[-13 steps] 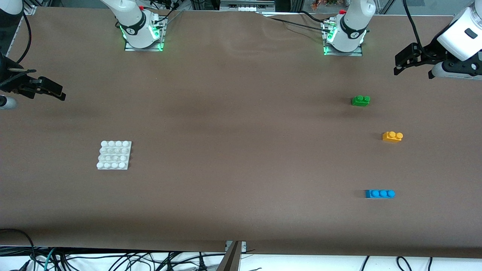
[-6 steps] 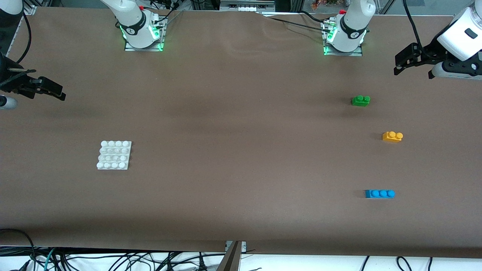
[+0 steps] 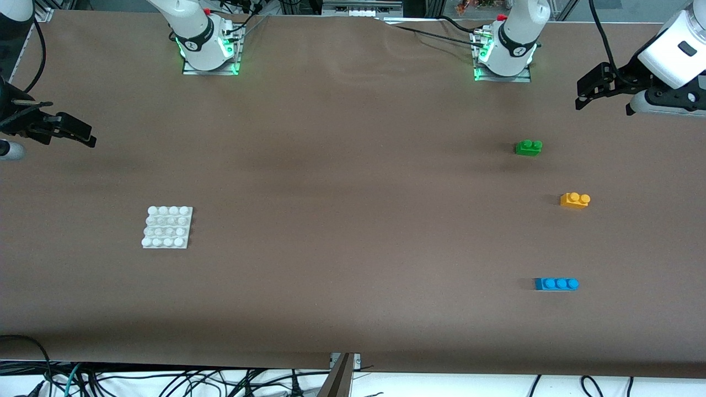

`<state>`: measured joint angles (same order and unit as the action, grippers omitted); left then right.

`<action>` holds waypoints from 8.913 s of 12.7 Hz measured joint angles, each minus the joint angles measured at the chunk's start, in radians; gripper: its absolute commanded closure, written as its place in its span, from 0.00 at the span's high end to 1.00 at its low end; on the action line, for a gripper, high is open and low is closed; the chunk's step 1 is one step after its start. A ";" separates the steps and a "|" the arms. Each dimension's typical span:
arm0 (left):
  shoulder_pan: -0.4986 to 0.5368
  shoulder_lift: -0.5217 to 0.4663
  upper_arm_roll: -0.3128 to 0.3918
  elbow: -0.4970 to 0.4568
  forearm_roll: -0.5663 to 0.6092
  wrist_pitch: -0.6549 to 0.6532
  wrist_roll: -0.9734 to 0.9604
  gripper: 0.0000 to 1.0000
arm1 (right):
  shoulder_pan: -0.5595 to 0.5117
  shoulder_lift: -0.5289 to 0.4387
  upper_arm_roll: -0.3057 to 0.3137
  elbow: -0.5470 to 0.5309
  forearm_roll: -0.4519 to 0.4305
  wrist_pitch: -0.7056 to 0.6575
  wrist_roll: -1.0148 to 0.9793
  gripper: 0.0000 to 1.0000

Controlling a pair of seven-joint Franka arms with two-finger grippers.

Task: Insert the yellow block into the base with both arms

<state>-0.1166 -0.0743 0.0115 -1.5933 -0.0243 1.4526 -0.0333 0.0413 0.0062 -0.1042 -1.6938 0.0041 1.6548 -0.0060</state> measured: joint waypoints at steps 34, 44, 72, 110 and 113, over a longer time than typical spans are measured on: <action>0.004 0.005 0.006 0.001 0.000 0.000 -0.065 1.00 | -0.004 0.213 -0.002 -0.008 -0.009 0.074 0.000 1.00; 0.003 0.005 0.000 0.002 0.000 0.000 -0.065 1.00 | -0.075 0.474 -0.003 -0.071 0.139 0.472 -0.076 1.00; 0.003 0.005 0.000 0.002 0.000 0.000 -0.065 1.00 | -0.106 0.630 0.004 -0.138 0.328 0.770 -0.229 0.77; 0.003 0.005 -0.003 0.002 0.000 0.000 -0.065 1.00 | 0.103 0.669 0.065 -0.050 0.396 0.723 -0.034 0.63; 0.003 0.005 -0.003 0.002 0.000 0.000 -0.065 1.00 | 0.127 0.675 0.066 -0.041 0.416 0.723 -0.032 0.63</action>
<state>-0.1134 -0.0691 0.0086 -1.5916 -0.0244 1.4526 -0.0988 0.1683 0.6815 -0.0386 -1.7350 0.4199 2.3778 -0.0381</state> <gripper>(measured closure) 0.000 0.370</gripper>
